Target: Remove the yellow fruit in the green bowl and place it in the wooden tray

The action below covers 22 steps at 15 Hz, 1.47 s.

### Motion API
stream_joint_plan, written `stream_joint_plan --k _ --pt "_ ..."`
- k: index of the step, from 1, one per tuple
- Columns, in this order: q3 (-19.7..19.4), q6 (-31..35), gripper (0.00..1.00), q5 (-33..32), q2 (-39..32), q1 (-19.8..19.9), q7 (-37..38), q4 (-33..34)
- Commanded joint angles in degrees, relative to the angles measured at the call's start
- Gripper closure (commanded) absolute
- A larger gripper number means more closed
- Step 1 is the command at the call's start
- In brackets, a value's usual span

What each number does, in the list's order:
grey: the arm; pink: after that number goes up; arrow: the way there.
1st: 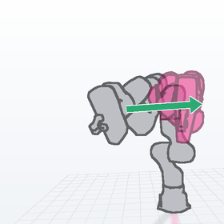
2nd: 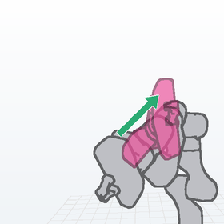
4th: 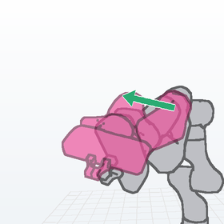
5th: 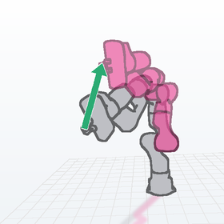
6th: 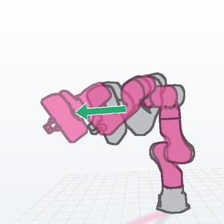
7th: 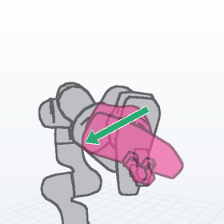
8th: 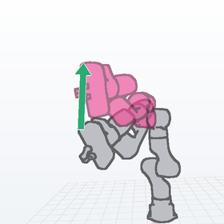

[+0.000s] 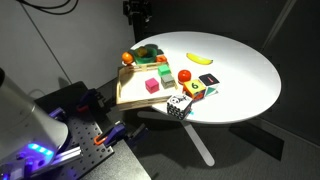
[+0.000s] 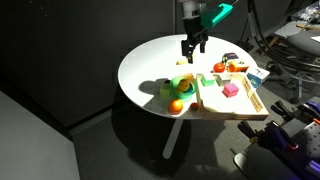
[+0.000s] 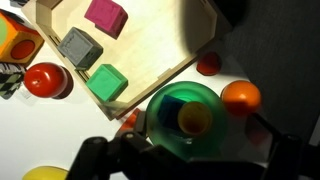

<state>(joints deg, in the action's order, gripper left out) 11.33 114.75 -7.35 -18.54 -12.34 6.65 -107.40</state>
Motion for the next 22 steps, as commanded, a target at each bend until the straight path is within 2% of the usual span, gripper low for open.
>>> stream_joint_plan --k 1,22 --pt "-0.72 -0.11 0.0 0.25 0.0 -0.69 -0.16 0.13" --pt "-2.05 9.92 0.0 -1.97 -11.25 -3.47 -1.46 3.43"
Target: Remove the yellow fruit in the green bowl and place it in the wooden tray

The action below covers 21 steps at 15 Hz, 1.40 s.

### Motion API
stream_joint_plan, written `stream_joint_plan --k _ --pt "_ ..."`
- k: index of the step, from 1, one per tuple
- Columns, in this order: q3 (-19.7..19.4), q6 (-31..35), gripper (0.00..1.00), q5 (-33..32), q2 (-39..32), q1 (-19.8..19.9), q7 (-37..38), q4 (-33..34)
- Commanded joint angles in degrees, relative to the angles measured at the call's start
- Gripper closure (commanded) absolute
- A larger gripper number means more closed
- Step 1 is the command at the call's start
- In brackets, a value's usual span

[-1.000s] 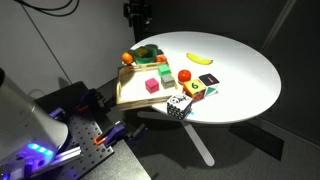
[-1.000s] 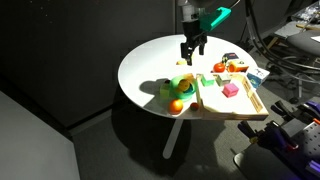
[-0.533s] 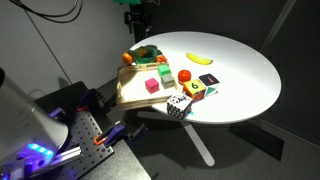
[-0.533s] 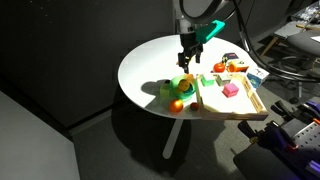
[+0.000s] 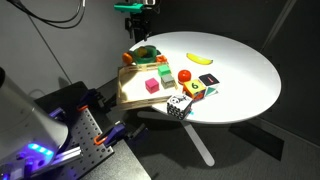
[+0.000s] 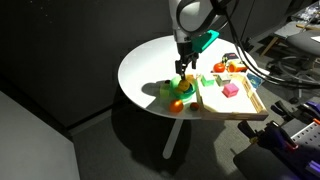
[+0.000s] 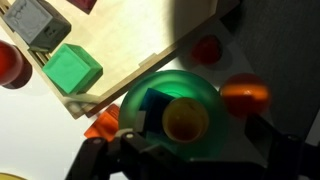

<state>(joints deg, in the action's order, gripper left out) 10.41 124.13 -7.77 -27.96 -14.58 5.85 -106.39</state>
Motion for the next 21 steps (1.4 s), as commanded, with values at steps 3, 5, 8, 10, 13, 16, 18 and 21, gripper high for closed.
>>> stream_joint_plan --k 3,5,8,10,13,16,18,21 --pt "-1.8 0.49 0.0 -2.16 -3.61 -1.88 -0.42 4.17" --pt "-2.16 0.32 0.0 -2.47 -4.87 -2.26 -0.39 5.4" --pt "-2.6 -0.1 0.0 -2.89 -6.76 -2.67 -0.6 7.28" --pt "-2.86 -0.29 0.0 -3.18 -7.97 -2.96 -0.69 8.28" --pt "-3.01 -0.63 0.0 -3.08 -9.61 -3.09 -1.06 9.46" --pt "-3.09 -0.88 0.0 -2.89 -10.94 -3.12 -1.36 10.39" --pt "-3.11 -1.01 0.0 -2.81 -11.63 -3.09 -1.63 10.83" --pt "-3.23 -1.14 0.25 -2.84 -12.62 -3.16 -1.77 11.54"
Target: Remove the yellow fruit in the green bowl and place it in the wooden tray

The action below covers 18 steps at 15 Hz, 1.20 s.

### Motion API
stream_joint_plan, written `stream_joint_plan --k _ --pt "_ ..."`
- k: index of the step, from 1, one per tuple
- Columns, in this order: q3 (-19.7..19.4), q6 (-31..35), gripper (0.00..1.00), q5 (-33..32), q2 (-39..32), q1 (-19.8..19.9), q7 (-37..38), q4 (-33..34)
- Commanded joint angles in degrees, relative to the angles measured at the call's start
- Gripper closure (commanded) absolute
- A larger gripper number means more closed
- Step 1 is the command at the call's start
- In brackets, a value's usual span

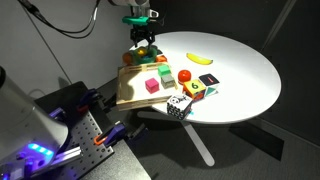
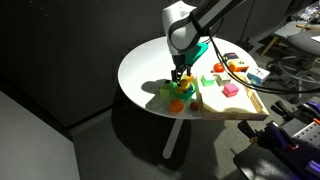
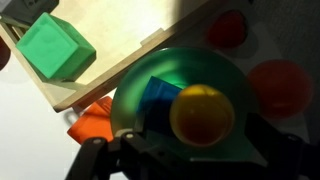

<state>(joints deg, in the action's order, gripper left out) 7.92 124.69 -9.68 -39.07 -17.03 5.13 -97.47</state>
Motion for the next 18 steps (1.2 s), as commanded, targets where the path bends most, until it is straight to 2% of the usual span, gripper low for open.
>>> stream_joint_plan --k 1,5,18 --pt "-0.81 -1.68 0.27 -1.04 -1.79 -0.8 -1.05 2.79" --pt "-0.95 -2.02 0.59 -1.22 -2.43 -1.12 -1.02 3.47" --pt "-2.06 -6.79 0.61 -1.22 4.01 -0.95 1.36 0.43"
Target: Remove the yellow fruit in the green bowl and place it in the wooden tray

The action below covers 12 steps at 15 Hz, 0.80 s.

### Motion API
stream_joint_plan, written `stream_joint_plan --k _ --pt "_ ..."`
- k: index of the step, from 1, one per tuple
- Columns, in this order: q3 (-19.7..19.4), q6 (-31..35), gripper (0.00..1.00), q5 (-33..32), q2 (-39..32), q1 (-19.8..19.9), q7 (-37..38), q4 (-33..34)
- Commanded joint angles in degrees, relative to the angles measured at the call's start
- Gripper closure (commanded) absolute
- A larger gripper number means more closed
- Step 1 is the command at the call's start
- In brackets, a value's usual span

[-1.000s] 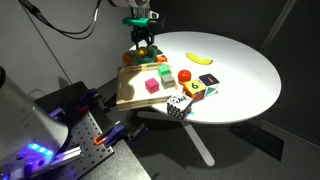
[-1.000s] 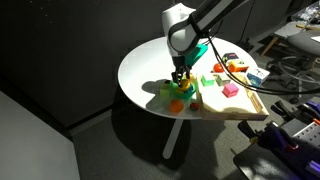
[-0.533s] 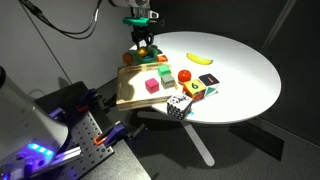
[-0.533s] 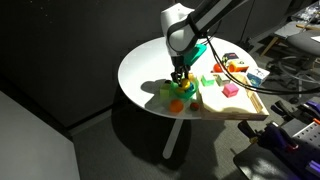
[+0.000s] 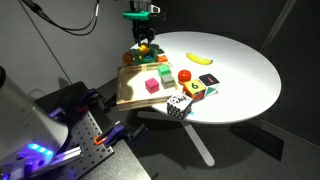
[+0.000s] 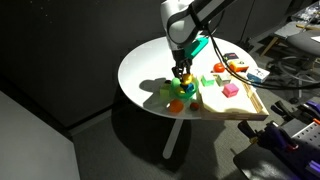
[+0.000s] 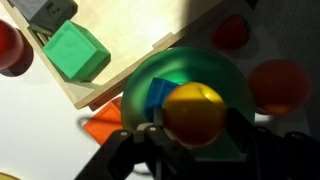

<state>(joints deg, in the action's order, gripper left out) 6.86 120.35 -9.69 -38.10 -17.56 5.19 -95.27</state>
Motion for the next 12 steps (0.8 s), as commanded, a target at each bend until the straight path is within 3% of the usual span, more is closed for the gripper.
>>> stream_joint_plan --k 1,12 --pt "-1.22 -2.97 0.61 -1.38 3.83 -0.26 1.26 -2.52" --pt "-3.14 -3.09 0.61 -2.05 9.23 2.17 0.28 -12.82"
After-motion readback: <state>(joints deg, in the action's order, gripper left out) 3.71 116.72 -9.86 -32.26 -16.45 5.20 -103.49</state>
